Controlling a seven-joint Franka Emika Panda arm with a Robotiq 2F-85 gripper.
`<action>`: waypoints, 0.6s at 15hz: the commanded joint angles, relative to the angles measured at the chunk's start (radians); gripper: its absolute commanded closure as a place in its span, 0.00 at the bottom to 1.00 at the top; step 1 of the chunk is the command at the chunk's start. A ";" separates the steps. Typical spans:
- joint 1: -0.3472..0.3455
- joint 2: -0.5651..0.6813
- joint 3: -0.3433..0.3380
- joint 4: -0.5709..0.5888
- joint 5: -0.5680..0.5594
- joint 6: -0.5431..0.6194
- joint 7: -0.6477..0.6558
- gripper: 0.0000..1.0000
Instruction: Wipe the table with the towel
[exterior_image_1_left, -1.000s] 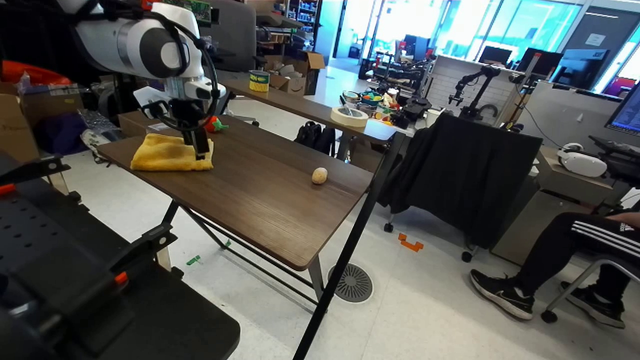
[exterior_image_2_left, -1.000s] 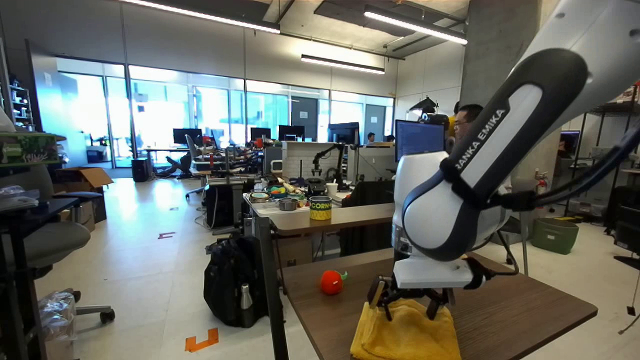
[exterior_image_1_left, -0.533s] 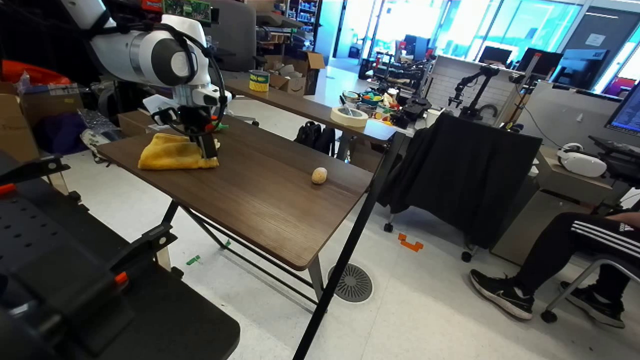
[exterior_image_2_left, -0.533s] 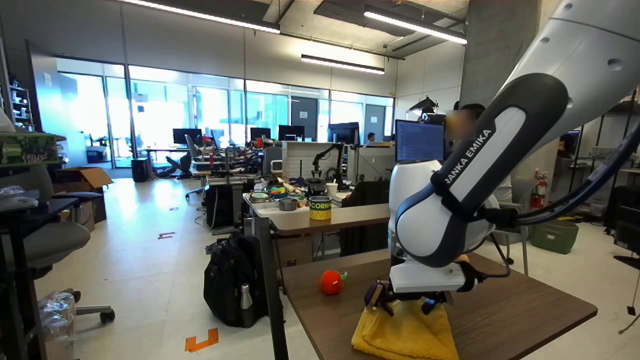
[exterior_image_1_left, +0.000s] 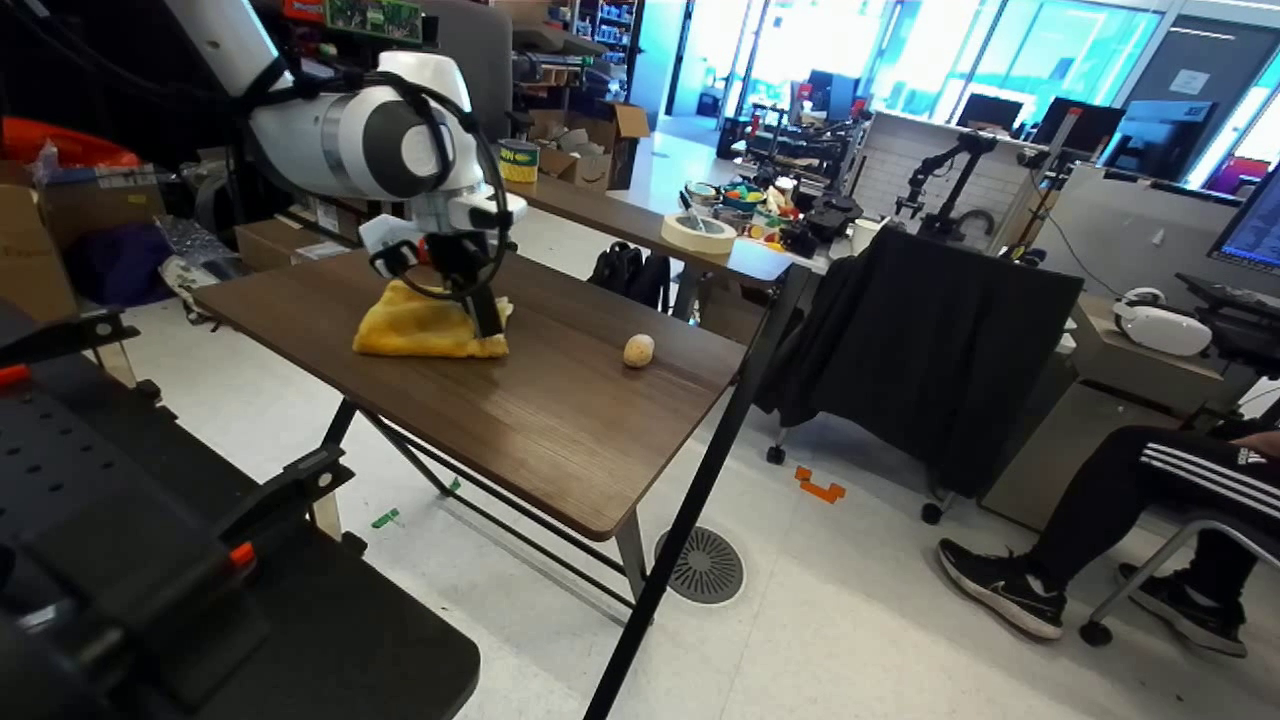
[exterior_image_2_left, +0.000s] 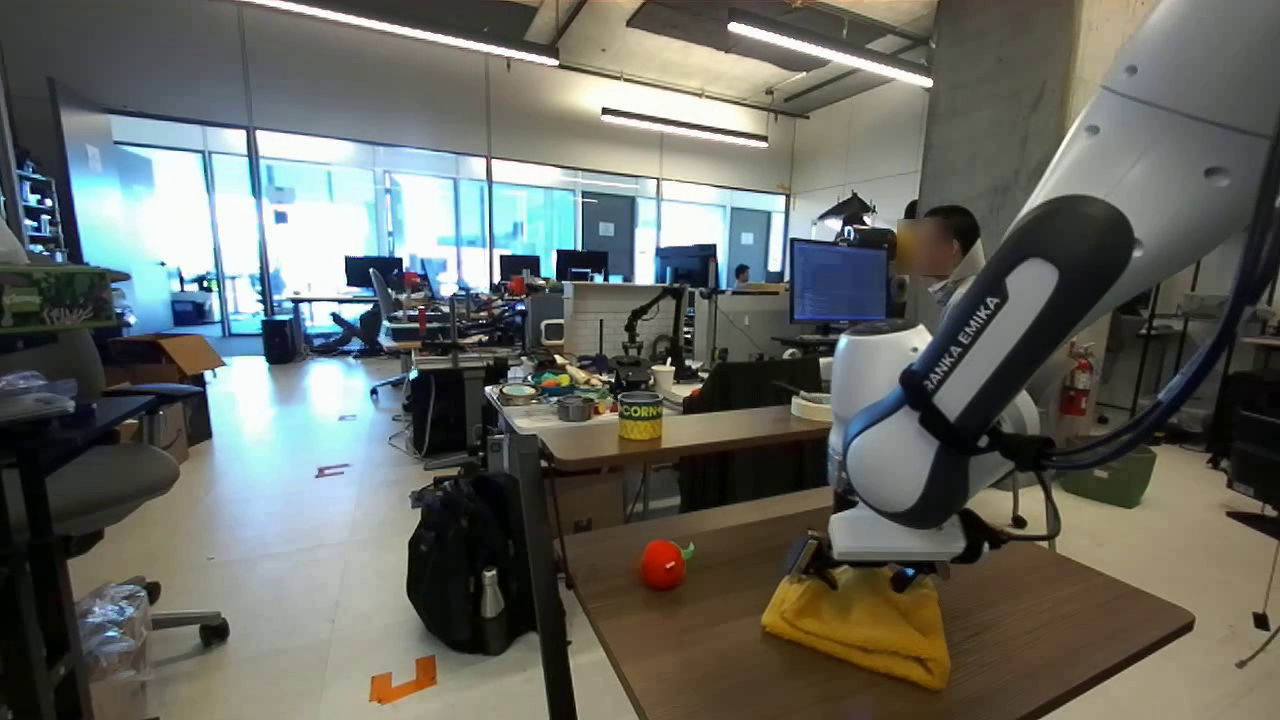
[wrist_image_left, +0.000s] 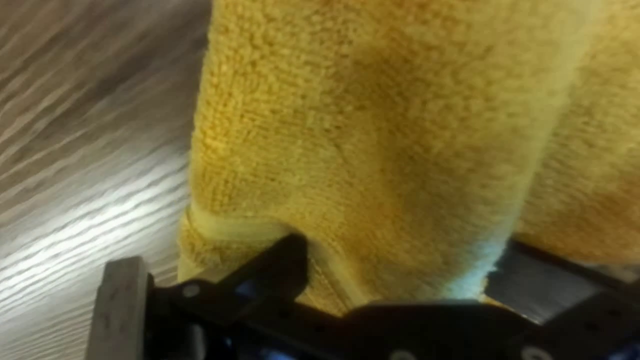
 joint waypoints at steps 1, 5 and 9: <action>-0.077 0.085 -0.088 0.046 -0.004 0.095 0.064 0.00; -0.195 0.144 -0.160 0.065 0.013 0.162 0.066 0.00; -0.265 0.049 -0.070 -0.056 0.012 0.180 -0.048 0.00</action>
